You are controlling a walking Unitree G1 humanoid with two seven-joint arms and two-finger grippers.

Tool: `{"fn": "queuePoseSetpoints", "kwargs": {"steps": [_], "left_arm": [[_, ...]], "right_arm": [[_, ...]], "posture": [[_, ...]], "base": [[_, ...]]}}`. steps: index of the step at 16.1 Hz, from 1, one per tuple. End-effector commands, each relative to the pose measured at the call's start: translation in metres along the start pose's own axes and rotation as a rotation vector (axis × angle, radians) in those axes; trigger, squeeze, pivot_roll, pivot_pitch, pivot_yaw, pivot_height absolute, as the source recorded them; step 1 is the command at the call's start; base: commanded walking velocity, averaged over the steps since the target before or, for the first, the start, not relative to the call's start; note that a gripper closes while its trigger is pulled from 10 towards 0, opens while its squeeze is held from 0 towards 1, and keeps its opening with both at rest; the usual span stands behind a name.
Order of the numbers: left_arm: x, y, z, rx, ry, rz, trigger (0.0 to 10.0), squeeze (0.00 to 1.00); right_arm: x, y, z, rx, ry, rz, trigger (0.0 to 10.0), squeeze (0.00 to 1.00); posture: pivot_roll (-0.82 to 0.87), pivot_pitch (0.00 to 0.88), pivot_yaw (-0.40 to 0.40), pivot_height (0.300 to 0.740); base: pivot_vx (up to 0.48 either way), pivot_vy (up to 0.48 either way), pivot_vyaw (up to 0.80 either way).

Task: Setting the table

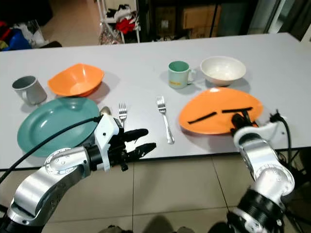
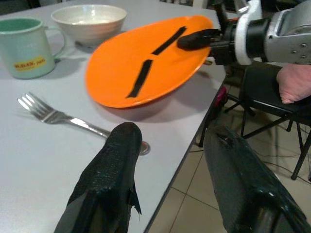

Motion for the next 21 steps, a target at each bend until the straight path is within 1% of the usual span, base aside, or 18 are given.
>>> {"fn": "queuePoseSetpoints", "kwargs": {"steps": [1,2,3,4,5,6,7,10,13,14,15,16,17,18,19,21], "left_arm": [[0.001,0.001,-0.002,0.003,0.003,0.003,10.0,0.0],[0.002,0.001,-0.002,0.003,0.006,0.004,10.0,0.0],[0.002,0.001,-0.002,0.003,0.009,0.006,10.0,0.0],[0.002,0.001,-0.003,0.002,0.01,0.006,10.0,0.0],[0.002,0.001,-0.003,0.002,0.012,0.007,10.0,0.0],[0.002,0.001,-0.003,-0.001,0.017,0.007,10.0,0.0],[0.002,0.001,-0.003,-0.002,0.02,0.007,10.0,0.0],[0.001,-0.001,-0.003,-0.001,0.023,0.006,10.0,0.0],[0.001,0.0,-0.001,-0.002,0.022,0.005,10.0,0.0],[0.001,0.0,-0.001,-0.002,0.023,0.005,10.0,0.0],[0.0,-0.001,-0.001,0.0,0.024,0.005,10.0,0.0],[0.0,-0.002,-0.001,0.001,0.024,0.005,10.0,0.0],[0.0,-0.003,-0.001,0.001,0.029,0.005,10.0,0.0],[0.0,-0.003,-0.001,0.001,0.03,0.004,10.0,0.0],[0.0,-0.003,-0.001,0.0,0.038,0.003,10.0,0.0],[0.003,-0.003,-0.003,-0.011,0.065,-0.004,10.0,0.0]], "right_arm": [[0.011,-0.007,0.004,0.031,0.043,-0.001,10.0,0.0],[0.01,-0.013,0.008,0.056,0.031,-0.011,10.0,0.0],[0.005,-0.018,0.011,0.076,0.005,-0.008,10.0,0.0],[0.003,-0.019,0.012,0.08,-0.006,-0.007,10.0,0.0],[-0.004,-0.02,0.014,0.08,-0.041,-0.006,10.0,0.91],[-0.014,-0.018,0.014,0.067,-0.079,0.009,10.0,1.0],[-0.02,-0.017,0.012,0.057,-0.099,0.023,10.0,1.0],[-0.029,-0.017,0.007,0.056,-0.107,0.047,10.0,1.0],[-0.046,-0.005,-0.002,0.01,-0.156,0.047,10.0,1.0],[-0.048,-0.003,-0.004,0.003,-0.161,0.04,10.0,1.0],[-0.053,0.002,-0.009,-0.011,-0.172,0.013,10.0,1.0],[-0.054,0.004,-0.012,-0.015,-0.176,-0.001,10.0,1.0],[-0.058,0.007,-0.018,-0.01,-0.186,-0.047,10.0,1.0],[-0.059,0.007,-0.02,-0.006,-0.19,-0.062,10.0,1.0],[-0.061,0.01,-0.029,-0.007,-0.202,-0.112,10.0,1.0],[-0.055,0.017,-0.043,-0.025,-0.196,-0.176,10.0,1.0]], "posture": [[-0.03,0.045,0.073,0.74],[-0.03,0.042,0.071,0.74],[-0.03,0.042,0.071,0.74],[-0.03,0.042,0.071,0.74],[-0.02,0.039,0.062,0.74],[-0.02,0.039,0.062,0.74],[-0.02,0.041,0.058,0.74],[-0.03,0.047,0.063,0.74],[-0.03,0.051,0.068,0.74],[-0.03,0.051,0.068,0.74],[-0.03,0.053,0.07,0.74],[-0.03,0.053,0.07,0.74],[-0.03,0.053,0.07,0.74],[-0.03,0.053,0.07,0.74],[-0.03,0.053,0.064,0.74],[-0.03,0.051,0.06,0.74]], "base": [[0.0,0.0,0.0],[0.0,0.0,0.0],[0.0,0.0,0.0],[0.0,0.0,0.0],[0.0,0.0,0.0],[0.0,0.0,0.0],[0.0,0.0,0.0],[0.0,0.0,0.0],[0.0,0.0,0.0],[0.0,0.0,0.0],[0.0,0.0,0.0],[0.0,0.0,0.0],[0.0,0.0,0.0],[0.0,0.0,0.0],[0.0,0.0,0.0],[0.0,0.0,0.0]]}}
Point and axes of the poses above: a point about 5 cm out from each wrist's last joint towards the gripper, its own z axis pointing out of the wrist towards the gripper, its own y axis along the axis of the wrist's last joint, x = y × z, the point moved 6 cm from there along z, pointing out of the wrist towards the gripper, and after that the axes turned 5 degrees about -z, right-handed, at the moved point
